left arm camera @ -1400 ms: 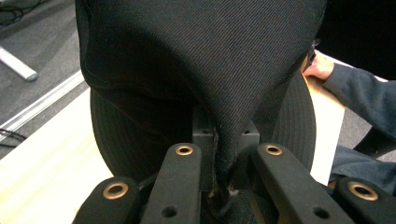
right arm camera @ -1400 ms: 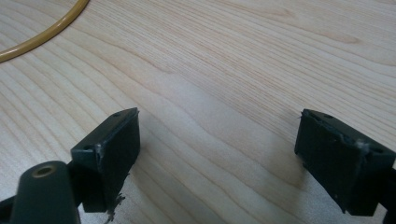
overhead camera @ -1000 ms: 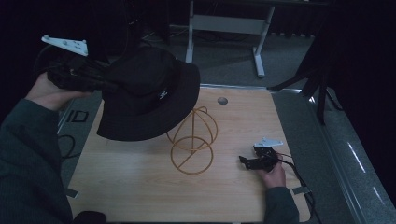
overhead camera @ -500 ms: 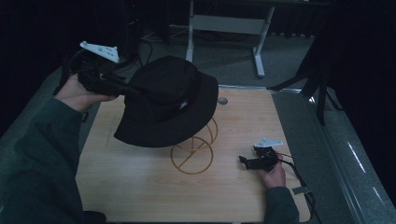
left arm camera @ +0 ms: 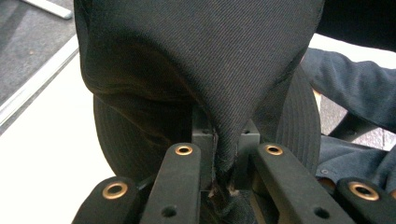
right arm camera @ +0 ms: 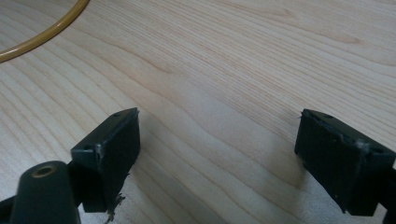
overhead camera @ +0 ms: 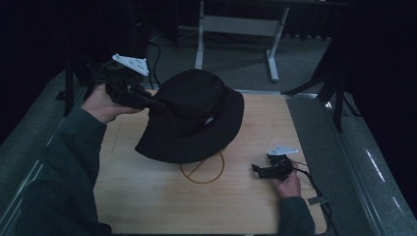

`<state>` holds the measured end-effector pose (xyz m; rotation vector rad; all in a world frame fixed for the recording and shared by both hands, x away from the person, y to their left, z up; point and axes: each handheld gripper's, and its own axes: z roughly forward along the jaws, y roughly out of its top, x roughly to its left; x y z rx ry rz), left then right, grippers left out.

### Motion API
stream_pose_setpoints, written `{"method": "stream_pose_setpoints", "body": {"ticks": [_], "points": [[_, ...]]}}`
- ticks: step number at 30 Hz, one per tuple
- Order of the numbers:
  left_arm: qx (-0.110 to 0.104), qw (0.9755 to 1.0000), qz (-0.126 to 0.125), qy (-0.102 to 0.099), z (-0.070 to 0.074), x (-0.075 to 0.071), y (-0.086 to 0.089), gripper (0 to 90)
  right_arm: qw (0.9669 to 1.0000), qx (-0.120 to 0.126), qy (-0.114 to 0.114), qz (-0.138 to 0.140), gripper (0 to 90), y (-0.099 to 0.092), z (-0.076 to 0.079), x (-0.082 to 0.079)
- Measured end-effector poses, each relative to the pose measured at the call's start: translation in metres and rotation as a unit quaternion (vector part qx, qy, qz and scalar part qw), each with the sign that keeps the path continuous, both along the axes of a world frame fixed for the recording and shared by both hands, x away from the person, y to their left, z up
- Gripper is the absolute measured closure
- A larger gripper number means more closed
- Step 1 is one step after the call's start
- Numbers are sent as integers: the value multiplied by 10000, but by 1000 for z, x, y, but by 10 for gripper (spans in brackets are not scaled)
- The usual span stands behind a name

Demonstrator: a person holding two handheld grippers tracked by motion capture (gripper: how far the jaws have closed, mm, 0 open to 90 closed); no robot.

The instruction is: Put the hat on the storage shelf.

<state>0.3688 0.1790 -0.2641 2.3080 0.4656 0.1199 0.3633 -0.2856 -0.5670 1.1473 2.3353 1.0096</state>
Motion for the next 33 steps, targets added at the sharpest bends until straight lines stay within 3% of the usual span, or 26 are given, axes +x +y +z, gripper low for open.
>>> {"method": "stream_pose_setpoints", "body": {"ticks": [9,27,29,33], "points": [[360,9991,-205,18,-11,0,-27,842,10000,-2,-1,1,141,0,0,0],[790,9958,-387,245,-39,5,-49,791,10000,7,6,-4,141,0,0,0],[840,9951,-420,317,-40,5,-49,768,10000,4,2,-2,141,0,0,0],[813,9954,-355,376,-43,5,-47,635,10000,3,2,-2,141,0,0,0]]}}
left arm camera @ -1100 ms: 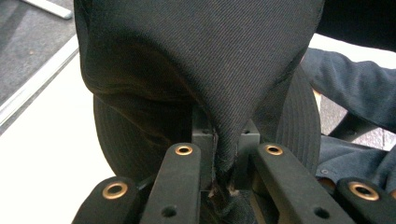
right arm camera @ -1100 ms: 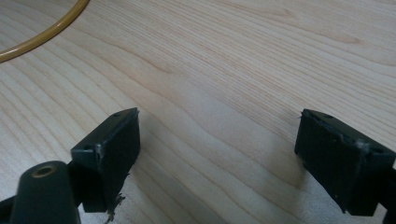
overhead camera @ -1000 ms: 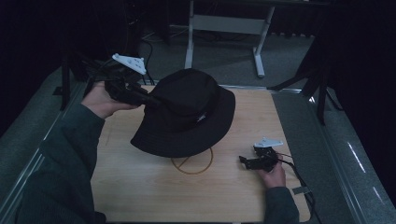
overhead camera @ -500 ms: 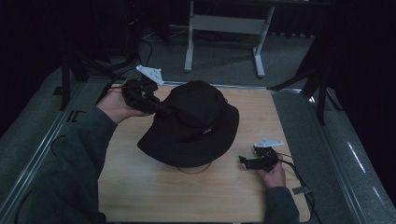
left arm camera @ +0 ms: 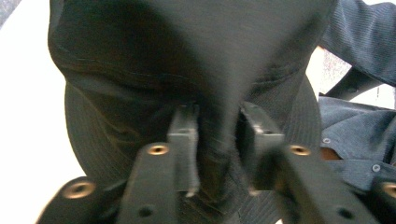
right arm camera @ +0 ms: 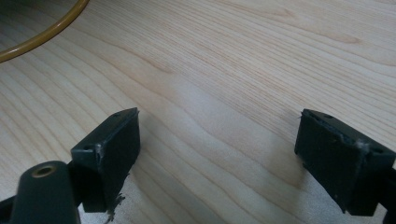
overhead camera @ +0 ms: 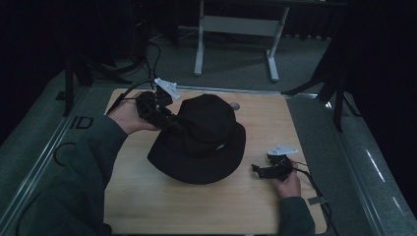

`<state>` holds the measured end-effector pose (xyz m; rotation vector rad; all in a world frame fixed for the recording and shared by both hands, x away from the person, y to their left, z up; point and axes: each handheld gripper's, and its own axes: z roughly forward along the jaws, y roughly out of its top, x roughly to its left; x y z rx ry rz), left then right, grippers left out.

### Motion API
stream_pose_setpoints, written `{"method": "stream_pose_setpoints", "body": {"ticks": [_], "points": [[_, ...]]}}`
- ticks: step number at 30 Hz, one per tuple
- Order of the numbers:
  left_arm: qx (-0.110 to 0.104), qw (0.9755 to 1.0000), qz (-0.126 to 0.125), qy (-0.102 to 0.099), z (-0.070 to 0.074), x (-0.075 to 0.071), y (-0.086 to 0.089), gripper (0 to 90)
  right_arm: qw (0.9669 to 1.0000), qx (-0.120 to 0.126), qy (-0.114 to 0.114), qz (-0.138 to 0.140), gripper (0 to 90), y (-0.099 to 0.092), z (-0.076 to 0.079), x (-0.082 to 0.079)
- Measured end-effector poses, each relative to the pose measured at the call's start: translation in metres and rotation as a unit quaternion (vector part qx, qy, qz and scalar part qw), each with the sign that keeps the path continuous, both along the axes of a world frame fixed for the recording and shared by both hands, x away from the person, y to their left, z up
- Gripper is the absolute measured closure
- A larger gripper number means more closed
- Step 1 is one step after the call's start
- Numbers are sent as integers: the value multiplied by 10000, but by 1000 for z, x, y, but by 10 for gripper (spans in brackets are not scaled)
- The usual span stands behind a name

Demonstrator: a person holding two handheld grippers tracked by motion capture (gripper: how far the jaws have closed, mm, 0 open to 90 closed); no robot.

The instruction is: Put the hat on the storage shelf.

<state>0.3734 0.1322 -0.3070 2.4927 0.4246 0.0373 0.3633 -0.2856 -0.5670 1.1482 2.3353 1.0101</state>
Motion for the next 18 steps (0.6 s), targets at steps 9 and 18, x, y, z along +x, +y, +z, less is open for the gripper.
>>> {"method": "stream_pose_setpoints", "body": {"ticks": [9,18], "points": [[-244,9996,132,-90,4,-2,7,392,10000,0,-1,0,141,0,0,0],[-544,9966,569,-249,14,0,31,358,10000,0,-1,0,141,0,0,0]]}}
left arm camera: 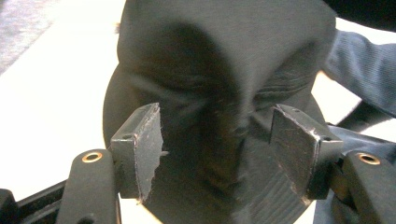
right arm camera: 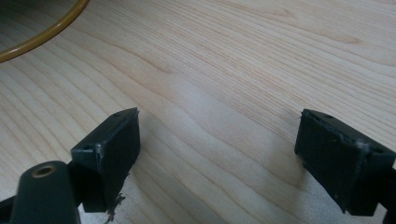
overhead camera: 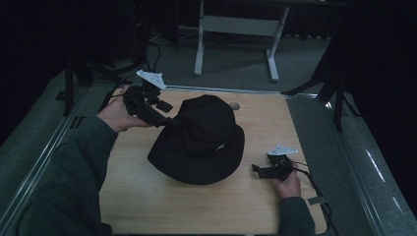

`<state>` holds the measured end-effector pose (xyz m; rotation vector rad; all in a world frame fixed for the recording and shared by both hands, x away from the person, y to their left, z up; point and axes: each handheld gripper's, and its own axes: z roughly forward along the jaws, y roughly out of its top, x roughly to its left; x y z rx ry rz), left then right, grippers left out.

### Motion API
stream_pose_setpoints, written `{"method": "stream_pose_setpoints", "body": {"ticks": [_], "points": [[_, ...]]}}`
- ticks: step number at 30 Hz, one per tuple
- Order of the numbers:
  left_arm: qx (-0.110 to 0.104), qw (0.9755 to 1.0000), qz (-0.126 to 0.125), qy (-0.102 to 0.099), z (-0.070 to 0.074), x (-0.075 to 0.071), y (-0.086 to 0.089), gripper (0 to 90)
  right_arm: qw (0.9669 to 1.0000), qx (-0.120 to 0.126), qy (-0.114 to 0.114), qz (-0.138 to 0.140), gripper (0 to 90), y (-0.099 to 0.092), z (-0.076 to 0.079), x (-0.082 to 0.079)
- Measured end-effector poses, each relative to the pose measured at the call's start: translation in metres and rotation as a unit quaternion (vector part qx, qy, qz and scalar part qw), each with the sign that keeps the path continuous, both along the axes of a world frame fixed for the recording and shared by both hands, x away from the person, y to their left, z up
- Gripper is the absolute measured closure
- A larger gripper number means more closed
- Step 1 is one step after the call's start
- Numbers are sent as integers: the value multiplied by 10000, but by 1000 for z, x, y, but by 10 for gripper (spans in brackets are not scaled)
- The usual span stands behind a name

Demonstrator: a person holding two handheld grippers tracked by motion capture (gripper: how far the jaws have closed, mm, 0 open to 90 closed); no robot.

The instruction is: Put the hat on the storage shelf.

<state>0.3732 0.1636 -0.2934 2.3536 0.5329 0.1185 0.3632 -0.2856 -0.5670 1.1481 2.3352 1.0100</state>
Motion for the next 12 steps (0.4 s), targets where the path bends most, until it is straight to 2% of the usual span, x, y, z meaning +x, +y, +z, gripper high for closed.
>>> {"method": "stream_pose_setpoints", "body": {"ticks": [3,12], "points": [[-137,9997,187,-14,0,0,10,372,10000,1,0,0,141,0,0,0],[-298,9982,519,25,-7,-1,33,426,10000,0,0,0,141,0,0,0]]}}
